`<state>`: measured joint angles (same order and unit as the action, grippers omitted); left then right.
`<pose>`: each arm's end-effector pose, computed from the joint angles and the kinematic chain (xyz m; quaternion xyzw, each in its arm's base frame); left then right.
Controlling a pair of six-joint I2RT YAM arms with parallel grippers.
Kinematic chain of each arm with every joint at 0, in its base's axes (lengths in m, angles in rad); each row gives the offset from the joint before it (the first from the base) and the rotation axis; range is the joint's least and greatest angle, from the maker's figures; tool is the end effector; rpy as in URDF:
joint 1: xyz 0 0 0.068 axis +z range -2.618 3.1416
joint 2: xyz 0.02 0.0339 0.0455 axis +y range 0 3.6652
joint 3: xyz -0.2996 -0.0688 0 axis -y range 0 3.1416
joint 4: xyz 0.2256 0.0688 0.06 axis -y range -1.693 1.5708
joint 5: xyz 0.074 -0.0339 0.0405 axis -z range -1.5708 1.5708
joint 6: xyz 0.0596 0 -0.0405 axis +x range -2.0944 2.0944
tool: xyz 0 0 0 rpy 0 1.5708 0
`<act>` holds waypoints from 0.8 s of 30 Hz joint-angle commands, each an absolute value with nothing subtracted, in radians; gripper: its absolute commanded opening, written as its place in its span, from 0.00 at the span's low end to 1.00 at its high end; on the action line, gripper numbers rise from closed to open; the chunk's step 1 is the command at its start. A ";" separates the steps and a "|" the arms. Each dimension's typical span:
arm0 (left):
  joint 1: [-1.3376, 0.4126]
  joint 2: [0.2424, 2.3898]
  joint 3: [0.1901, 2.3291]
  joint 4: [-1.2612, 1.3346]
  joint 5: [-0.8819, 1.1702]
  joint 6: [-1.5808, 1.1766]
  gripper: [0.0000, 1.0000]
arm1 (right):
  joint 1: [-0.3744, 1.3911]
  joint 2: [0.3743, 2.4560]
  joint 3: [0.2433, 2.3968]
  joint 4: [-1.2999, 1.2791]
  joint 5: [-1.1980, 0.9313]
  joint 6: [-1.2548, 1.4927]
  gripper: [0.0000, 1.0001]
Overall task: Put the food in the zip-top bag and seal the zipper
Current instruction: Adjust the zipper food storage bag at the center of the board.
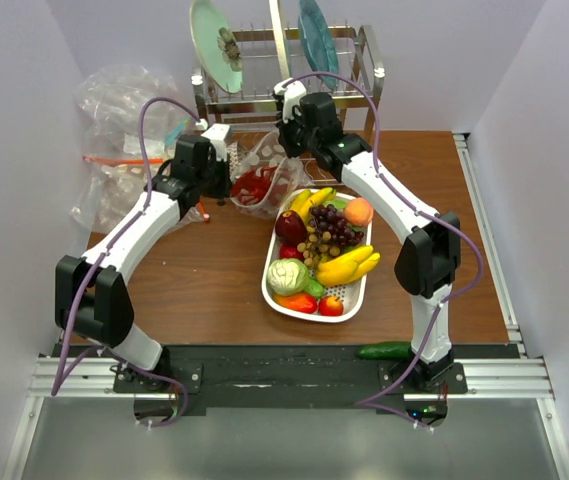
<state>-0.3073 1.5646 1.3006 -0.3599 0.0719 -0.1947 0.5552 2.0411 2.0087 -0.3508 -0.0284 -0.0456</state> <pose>0.3417 -0.1129 0.3342 0.0664 0.8871 -0.1442 0.4334 0.4300 0.2687 0.3833 -0.2528 0.7893 0.1524 0.5384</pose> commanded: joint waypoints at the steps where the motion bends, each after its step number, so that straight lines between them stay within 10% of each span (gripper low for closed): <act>1: -0.299 1.548 1.374 -0.379 0.068 -0.180 0.00 | 0.549 2.011 2.037 -0.417 -0.015 -0.044 0.04; 24: -0.291 1.516 1.609 -0.690 -0.058 -0.118 0.00 | 0.586 1.885 2.077 -0.667 -0.050 -0.069 0.08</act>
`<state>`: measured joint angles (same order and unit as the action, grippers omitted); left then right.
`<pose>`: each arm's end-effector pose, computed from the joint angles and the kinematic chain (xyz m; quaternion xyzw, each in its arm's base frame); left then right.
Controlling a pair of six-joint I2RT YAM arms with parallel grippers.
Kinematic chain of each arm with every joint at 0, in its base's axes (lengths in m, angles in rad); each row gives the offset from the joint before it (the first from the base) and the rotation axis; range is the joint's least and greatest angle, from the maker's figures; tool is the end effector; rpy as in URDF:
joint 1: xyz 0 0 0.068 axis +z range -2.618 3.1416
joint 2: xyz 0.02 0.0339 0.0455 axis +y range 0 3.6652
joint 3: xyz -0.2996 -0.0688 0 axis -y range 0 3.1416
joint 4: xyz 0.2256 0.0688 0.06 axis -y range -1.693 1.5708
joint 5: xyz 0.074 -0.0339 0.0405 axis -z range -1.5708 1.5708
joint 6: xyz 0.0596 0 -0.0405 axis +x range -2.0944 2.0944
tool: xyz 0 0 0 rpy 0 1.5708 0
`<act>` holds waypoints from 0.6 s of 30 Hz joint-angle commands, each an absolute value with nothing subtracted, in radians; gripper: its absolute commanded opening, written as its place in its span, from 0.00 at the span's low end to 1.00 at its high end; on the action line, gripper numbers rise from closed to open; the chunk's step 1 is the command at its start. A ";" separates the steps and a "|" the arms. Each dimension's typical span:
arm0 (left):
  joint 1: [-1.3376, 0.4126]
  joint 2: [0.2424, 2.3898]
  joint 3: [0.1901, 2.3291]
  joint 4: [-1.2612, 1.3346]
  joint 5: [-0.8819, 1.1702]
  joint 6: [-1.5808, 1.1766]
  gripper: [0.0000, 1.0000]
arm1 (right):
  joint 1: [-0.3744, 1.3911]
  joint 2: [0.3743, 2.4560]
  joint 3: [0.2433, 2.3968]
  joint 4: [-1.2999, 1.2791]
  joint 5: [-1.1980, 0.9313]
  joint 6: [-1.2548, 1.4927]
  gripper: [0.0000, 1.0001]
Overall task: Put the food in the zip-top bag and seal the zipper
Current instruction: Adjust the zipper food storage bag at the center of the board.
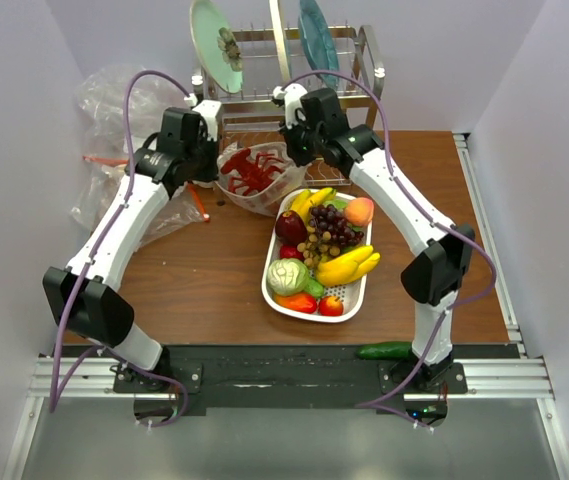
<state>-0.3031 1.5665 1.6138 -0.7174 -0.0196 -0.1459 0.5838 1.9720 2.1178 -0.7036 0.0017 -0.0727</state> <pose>0.3305 -0.1021 0.4007 0.0664 0.8978 -0.0883 0.4263 0.3879 0.2561 0.4107 -0.2815 0.8279 0.1219 0.4695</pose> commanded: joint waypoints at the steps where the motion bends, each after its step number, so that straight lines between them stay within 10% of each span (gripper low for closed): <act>1: -0.291 1.506 1.585 -0.675 -0.060 -0.117 0.00 | 0.587 1.881 2.065 -0.655 -0.057 -0.063 0.09; 18: -0.290 1.394 1.356 -0.405 -0.009 -0.049 0.00 | 0.588 1.852 2.028 -0.578 -0.083 -0.008 0.23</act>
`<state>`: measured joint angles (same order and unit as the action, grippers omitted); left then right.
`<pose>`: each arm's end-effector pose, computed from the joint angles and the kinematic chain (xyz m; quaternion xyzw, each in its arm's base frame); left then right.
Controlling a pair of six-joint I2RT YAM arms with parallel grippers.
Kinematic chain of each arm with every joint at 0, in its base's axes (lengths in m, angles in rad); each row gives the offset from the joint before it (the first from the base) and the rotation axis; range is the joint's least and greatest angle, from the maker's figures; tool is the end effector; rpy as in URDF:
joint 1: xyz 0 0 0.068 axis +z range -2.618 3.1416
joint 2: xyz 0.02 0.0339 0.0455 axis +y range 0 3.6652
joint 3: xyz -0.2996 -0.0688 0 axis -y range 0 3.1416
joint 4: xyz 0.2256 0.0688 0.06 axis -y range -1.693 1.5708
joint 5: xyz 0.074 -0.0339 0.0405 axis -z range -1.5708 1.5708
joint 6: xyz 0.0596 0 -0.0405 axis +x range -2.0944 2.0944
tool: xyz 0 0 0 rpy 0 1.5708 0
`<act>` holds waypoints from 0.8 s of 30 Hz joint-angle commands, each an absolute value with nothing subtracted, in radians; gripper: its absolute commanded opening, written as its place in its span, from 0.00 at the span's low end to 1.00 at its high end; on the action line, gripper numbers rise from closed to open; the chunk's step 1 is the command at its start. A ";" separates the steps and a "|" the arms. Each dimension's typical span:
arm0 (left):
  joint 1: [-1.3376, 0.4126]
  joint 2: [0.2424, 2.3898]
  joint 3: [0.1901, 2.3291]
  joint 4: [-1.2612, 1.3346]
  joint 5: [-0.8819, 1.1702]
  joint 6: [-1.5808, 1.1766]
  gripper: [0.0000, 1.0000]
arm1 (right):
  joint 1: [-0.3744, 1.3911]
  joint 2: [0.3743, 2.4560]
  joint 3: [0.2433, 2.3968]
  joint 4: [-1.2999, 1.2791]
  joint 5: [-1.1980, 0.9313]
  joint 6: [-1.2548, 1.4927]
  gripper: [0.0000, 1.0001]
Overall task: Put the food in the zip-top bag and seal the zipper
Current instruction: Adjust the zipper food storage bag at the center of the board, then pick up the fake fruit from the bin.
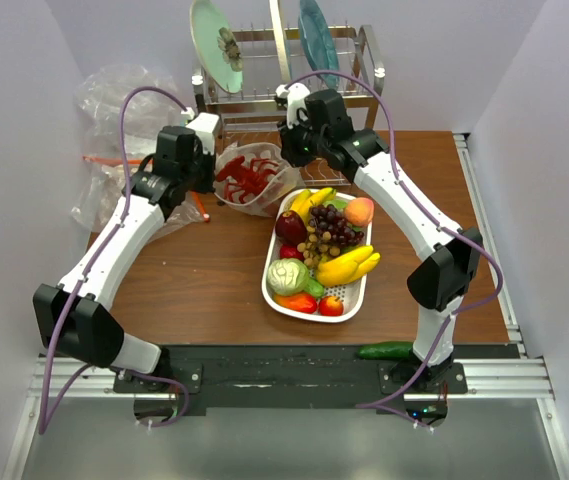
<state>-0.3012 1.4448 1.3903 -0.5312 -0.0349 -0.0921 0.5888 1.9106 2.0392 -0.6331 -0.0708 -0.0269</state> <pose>0.3083 -0.0936 0.3845 0.0837 0.8770 -0.0773 0.4667 0.3741 0.2549 0.4199 -0.2779 0.8148 0.1701 0.4796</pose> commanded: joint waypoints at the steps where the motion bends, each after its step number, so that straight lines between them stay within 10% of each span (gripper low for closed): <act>1: -0.290 1.391 1.342 -0.387 -0.005 -0.048 0.00 | 0.588 1.848 2.025 -0.575 -0.083 -0.008 0.24; 24: -0.290 1.342 1.250 -0.293 -0.005 -0.018 0.00 | 0.586 1.410 1.553 -0.494 0.035 0.239 0.64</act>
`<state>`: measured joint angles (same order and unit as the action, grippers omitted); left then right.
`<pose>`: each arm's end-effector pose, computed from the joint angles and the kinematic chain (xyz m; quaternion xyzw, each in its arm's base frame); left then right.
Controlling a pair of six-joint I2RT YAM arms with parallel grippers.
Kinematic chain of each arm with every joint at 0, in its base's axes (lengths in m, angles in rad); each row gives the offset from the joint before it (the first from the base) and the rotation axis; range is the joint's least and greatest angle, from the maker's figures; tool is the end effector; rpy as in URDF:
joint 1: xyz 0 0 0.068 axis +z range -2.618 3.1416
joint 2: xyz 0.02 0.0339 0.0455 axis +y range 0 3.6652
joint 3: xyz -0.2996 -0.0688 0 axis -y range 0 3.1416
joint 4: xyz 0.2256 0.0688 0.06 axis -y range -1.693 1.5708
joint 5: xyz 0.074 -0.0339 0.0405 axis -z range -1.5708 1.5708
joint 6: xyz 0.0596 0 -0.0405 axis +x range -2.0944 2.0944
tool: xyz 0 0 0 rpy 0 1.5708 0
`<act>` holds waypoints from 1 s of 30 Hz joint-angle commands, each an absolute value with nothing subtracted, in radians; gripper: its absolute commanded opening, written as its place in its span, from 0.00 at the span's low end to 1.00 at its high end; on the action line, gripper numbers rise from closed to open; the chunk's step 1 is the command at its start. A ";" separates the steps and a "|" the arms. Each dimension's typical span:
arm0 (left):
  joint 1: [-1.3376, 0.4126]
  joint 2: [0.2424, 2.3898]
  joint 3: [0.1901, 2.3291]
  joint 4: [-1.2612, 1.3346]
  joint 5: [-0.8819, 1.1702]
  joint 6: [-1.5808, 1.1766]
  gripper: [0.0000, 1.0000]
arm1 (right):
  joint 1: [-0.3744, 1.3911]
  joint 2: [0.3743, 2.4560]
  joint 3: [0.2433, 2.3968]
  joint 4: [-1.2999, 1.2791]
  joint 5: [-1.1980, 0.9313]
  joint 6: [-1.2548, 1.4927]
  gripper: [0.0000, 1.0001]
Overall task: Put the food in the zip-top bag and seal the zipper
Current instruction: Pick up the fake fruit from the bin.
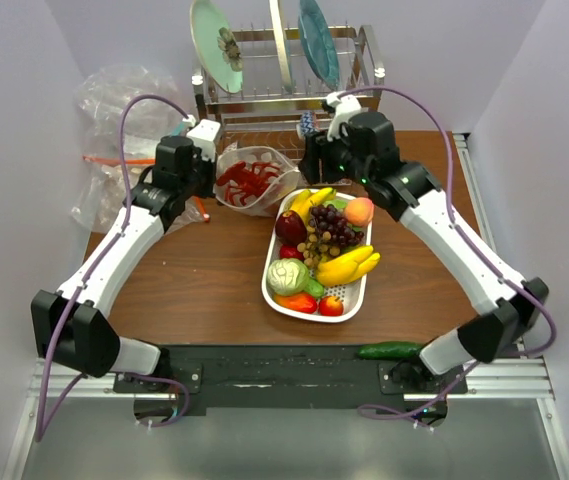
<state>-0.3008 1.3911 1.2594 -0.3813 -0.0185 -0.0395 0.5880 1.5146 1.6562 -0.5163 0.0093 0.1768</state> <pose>0.3006 -0.0921 0.3726 0.1078 0.8566 -0.0776 0.4986 0.2852 0.1895 0.4550 -0.1662 0.8096 0.2065 0.5238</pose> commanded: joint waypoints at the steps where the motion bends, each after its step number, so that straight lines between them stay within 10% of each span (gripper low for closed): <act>1: -0.290 1.345 1.252 -0.295 -0.006 -0.021 0.00 | 0.586 1.370 1.525 -0.495 0.034 0.245 0.65; 19: -0.290 1.355 1.246 -0.322 0.008 -0.025 0.00 | 0.739 1.459 1.417 -0.650 -0.002 0.166 0.59; 30: -0.290 1.344 1.241 -0.327 0.003 -0.021 0.00 | 0.792 1.719 1.589 -0.667 0.185 0.147 0.79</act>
<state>-0.3008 1.3796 1.2453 -0.3676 0.0006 -0.0395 0.7883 1.6886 1.5459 -0.6815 0.0795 0.1562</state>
